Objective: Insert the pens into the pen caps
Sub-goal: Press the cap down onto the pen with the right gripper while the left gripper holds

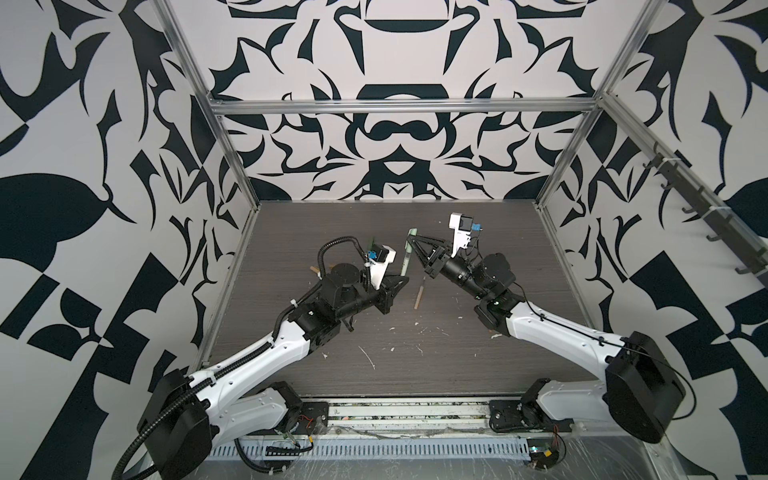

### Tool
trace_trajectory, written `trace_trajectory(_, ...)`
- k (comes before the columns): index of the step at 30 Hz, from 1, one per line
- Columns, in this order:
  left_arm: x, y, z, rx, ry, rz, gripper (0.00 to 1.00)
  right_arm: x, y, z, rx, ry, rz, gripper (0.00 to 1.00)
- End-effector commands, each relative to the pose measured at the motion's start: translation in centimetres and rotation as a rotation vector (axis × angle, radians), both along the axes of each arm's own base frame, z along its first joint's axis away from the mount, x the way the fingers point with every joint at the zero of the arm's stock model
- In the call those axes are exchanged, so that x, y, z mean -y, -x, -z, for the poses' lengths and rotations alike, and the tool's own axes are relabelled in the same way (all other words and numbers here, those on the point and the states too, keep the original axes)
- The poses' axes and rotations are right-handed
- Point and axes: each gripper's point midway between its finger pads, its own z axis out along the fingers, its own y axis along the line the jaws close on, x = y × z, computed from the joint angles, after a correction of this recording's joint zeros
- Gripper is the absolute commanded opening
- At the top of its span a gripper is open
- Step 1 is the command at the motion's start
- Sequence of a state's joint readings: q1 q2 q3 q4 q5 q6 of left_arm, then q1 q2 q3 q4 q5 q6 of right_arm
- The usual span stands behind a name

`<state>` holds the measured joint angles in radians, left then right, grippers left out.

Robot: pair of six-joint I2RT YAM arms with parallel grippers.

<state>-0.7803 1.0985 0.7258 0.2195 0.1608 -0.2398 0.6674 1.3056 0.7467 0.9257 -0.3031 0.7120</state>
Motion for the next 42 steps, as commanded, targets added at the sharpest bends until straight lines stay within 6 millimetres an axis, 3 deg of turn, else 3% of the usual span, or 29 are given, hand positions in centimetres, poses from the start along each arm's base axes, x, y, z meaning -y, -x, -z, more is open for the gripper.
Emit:
trace_trajectory(1,-0.3,0.1,-2.1,0.048,0.055,-0.011,0.00,-0.6,1.2,0.2,0.030,0.033,-0.048,0.09)
trace_trajectory(11,-0.7,-0.3,-2.3,0.051,0.051,-0.047,0.00,-1.6,3.4,4.6,0.010,0.224,-0.067,0.15)
trace_trajectory(14,-0.8,-0.4,-2.4,0.056,0.050,-0.050,0.00,-1.8,4.0,5.1,0.000,0.246,-0.086,0.19)
trace_trajectory(21,-0.8,-0.2,-2.3,0.072,0.040,-0.040,0.00,-0.2,4.9,3.9,-0.011,0.268,-0.051,0.32)
trace_trajectory(29,-1.1,-0.4,-2.5,0.120,0.027,-0.054,0.00,0.5,5.6,6.0,-0.064,0.348,-0.055,0.44)
trace_trajectory(36,-1.5,-0.5,-2.9,0.174,0.011,-0.062,0.00,2.3,6.2,7.4,-0.080,0.482,-0.014,0.47)
trace_trajectory(42,-1.7,-0.8,-2.8,0.195,-0.023,-0.080,0.00,4.9,4.8,7.4,-0.087,0.560,0.147,0.46)
